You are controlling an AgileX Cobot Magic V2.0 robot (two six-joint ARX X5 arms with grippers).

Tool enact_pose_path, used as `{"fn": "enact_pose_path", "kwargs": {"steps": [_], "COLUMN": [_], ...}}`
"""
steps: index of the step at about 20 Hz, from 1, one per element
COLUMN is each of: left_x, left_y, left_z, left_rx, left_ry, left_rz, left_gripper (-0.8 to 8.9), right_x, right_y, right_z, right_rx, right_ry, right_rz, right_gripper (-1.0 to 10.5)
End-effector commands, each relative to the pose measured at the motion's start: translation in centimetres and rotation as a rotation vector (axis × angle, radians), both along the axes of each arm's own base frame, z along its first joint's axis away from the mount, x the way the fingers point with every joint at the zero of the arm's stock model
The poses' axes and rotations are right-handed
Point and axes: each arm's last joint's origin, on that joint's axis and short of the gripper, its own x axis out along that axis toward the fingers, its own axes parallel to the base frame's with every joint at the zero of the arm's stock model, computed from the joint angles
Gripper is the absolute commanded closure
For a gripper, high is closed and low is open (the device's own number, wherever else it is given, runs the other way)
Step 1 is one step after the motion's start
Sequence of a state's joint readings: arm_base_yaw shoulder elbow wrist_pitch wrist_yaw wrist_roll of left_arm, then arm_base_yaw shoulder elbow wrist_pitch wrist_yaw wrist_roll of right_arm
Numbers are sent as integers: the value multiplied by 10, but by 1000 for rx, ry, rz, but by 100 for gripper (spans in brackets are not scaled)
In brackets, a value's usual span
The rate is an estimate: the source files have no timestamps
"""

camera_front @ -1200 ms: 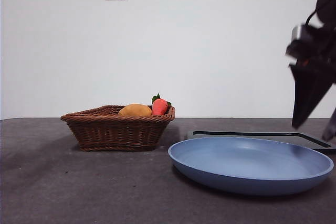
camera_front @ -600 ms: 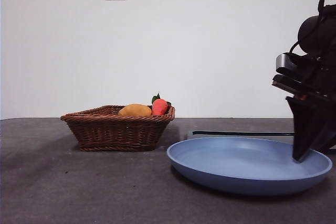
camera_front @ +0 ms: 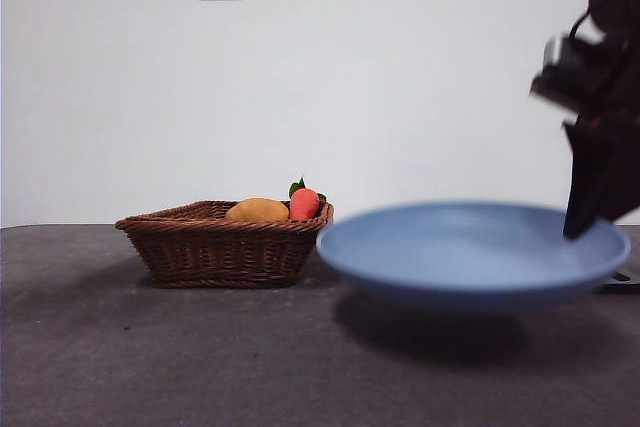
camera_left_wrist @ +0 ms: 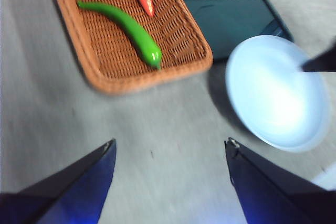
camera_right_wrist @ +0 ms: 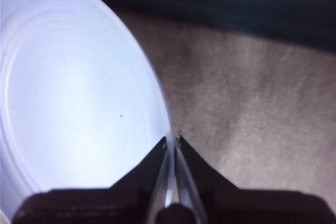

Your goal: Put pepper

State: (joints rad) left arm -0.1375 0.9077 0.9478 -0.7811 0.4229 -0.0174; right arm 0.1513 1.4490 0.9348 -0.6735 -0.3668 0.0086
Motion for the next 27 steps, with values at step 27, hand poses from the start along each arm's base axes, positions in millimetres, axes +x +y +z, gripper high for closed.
{"fn": "enact_pose_path", "kwargs": {"steps": [27], "left_x": [235], "left_y": [-153], "left_z": [-119], "left_rx": [326], "left_ry": [286], "left_rz": [94], "left_gripper": [451], "right_x": [-107], "right_y": [-34], "right_z": [105], "right_rx": [52], "right_ry": [-348], "right_rz": [-137], "right_gripper": [944]}}
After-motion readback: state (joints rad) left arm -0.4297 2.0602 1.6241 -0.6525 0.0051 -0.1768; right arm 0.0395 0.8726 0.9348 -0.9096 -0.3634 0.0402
